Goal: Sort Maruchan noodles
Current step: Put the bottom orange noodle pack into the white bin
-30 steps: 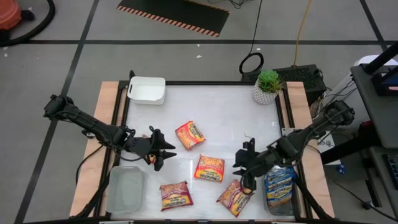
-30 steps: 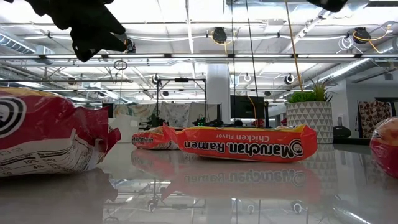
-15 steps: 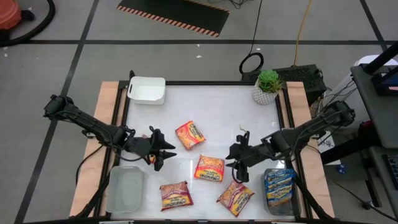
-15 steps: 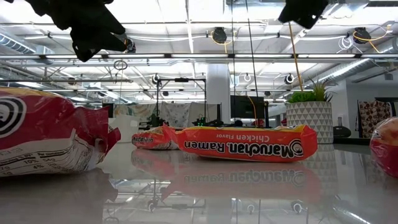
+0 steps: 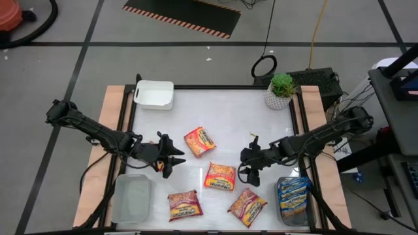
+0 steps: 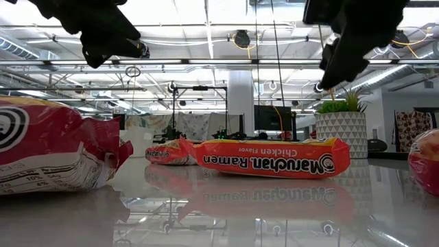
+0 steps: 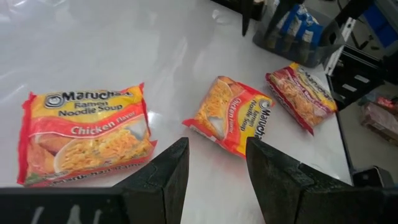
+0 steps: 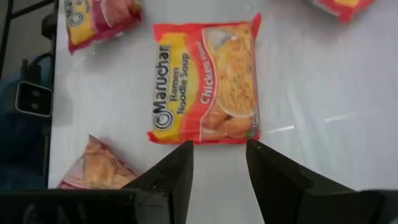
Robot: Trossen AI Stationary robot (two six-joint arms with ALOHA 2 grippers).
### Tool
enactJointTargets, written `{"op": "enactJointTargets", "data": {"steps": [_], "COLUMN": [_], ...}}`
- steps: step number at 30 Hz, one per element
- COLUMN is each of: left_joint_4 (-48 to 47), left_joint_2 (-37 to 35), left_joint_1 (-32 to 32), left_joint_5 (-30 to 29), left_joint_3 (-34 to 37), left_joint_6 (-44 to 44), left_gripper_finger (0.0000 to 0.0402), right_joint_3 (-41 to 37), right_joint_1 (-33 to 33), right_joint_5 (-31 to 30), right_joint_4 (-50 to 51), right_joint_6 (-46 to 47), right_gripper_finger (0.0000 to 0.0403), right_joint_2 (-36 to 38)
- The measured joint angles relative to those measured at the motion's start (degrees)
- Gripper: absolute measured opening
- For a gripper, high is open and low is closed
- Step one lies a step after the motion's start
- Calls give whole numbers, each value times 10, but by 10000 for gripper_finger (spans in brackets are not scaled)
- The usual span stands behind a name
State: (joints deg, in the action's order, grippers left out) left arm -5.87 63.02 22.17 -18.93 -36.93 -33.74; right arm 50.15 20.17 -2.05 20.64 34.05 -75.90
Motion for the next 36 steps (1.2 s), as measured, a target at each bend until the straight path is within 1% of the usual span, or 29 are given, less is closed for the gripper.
{"op": "enactJointTargets", "data": {"steps": [2,4,6,10,13,22,29,32,36], "left_joint_4": [0,0,0,0,1,1,1,1,1], "left_joint_2": [0,0,0,0,0,0,0,0,0], "left_joint_1": [-1,-1,-1,-1,-1,-1,-1,-1,-1], "left_joint_5": [-10,-19,-22,-22,-22,-22,-22,-22,-22], "left_joint_3": [0,0,0,0,0,0,0,0,0], "left_joint_6": [0,0,1,2,2,5,4,4,3], "left_gripper_finger": [163,163,163,163,163,163,163,163,163], "right_joint_3": [-18,-36,-52,-93,-102,-102,-102,-102,-102], "right_joint_1": [-5,-8,-10,-10,-15,-14,-6,-6,-5], "right_joint_5": [21,26,24,22,23,4,-13,-23,-27], "right_joint_4": [-22,-50,-72,-149,-186,-192,-191,-191,-191], "right_joint_6": [-8,-21,-22,-26,-46,-120,-124,-124,-120], "right_gripper_finger": [143,143,143,143,143,143,144,160,198], "right_joint_2": [0,0,0,-11,-27,-38,-38,-38,-39]}}
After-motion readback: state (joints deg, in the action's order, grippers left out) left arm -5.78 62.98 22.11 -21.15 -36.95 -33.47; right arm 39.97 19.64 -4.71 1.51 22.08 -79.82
